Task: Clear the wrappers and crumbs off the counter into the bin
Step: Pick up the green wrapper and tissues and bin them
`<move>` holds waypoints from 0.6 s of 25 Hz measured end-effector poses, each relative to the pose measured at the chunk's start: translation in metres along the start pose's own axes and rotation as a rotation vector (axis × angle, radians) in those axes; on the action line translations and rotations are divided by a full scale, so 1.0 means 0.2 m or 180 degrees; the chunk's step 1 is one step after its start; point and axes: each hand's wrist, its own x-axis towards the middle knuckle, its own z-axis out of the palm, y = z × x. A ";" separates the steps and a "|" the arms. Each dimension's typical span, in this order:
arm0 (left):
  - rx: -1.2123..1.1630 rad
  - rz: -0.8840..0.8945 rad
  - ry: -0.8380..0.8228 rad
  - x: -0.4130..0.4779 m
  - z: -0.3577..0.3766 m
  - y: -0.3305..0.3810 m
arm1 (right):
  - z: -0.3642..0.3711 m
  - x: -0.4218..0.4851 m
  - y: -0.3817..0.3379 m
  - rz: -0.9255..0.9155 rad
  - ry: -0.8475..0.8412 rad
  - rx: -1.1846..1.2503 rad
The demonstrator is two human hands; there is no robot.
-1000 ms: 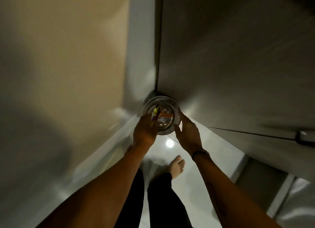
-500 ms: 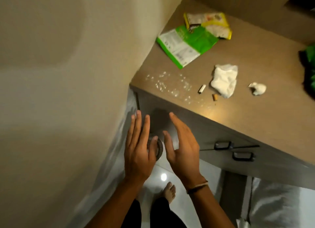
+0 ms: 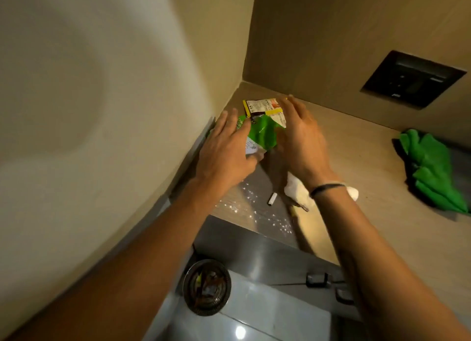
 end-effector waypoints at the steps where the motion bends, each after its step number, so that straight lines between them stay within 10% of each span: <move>1: 0.0098 0.0080 -0.0138 0.06 0.01 0.01 | 0.01 0.11 0.05 0.0029 -0.0275 -0.0118; 7: 0.0621 0.0209 -0.0547 0.26 0.14 0.04 | 0.12 0.48 0.27 -0.0349 -0.1503 -0.0750; 15: 0.0343 0.0053 0.0417 0.13 0.01 0.07 | 0.01 0.27 0.20 -0.0074 0.0255 -0.1011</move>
